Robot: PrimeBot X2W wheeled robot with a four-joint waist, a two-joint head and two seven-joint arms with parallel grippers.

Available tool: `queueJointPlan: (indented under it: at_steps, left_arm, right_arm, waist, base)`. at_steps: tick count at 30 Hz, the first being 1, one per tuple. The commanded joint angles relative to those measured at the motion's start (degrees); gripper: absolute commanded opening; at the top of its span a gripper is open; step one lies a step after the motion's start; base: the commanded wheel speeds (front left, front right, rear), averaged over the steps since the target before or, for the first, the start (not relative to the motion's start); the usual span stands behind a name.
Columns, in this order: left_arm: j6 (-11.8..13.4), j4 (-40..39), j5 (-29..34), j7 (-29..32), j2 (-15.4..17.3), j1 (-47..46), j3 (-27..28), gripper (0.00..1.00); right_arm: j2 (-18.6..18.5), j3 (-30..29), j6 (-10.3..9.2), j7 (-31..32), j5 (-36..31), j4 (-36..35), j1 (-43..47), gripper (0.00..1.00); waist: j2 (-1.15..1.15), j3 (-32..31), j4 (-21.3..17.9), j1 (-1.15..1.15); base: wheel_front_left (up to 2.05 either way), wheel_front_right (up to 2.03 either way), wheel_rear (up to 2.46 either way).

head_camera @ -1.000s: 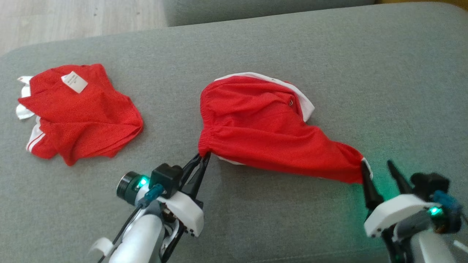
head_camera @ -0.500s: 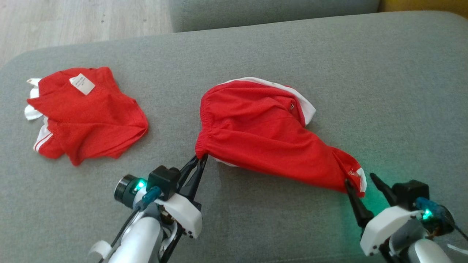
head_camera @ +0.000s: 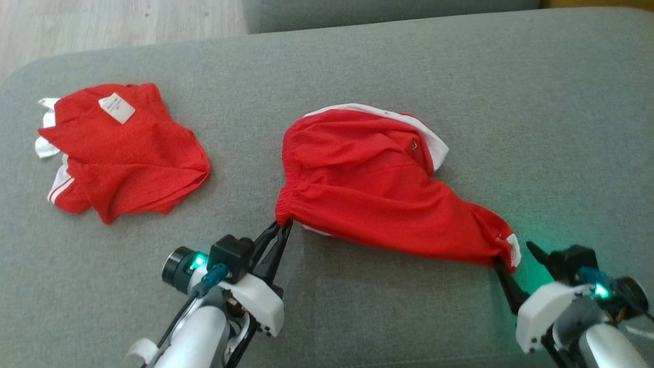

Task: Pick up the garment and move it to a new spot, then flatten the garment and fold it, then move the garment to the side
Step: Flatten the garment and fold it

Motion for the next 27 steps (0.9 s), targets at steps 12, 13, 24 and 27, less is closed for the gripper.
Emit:
queueJointPlan:
  at_steps: [12, 13, 24, 27]
  left_arm:
    - [-0.19, -1.19, 0.32, -0.34, 0.52, -4.0, 1.51, 0.0]
    - [-0.21, -1.08, 0.27, -0.34, 0.61, -3.95, 1.54, 0.0]
    - [-0.39, -2.33, -2.86, -0.34, 4.36, -9.31, 1.75, 0.0]
    - [-0.41, -2.6, -4.88, 0.47, 7.45, -15.29, -0.77, 0.0]
  right_arm:
    - [0.83, 1.92, -0.05, 1.21, 5.29, 6.19, -6.24, 0.0]
    - [1.19, 2.03, -0.05, 1.24, 7.22, 6.09, -6.34, 0.0]
    - [-0.91, 3.14, -0.05, 2.99, 24.73, -5.37, -11.81, 0.0]
    - [-1.9, 3.31, -0.05, 5.35, 27.34, -9.1, -16.69, 0.0]
  waist:
    - [0.0, 0.78, 1.27, 0.0]
    - [0.0, 0.66, 1.26, 0.0]
    - [0.0, -3.04, 0.8, 0.0]
    - [0.0, -4.29, 0.89, 0.0]
  base:
    - [0.0, 0.0, 0.0]
    - [0.0, 0.0, 0.0]
    - [0.0, 0.0, 0.0]
    - [0.0, 0.0, 0.0]
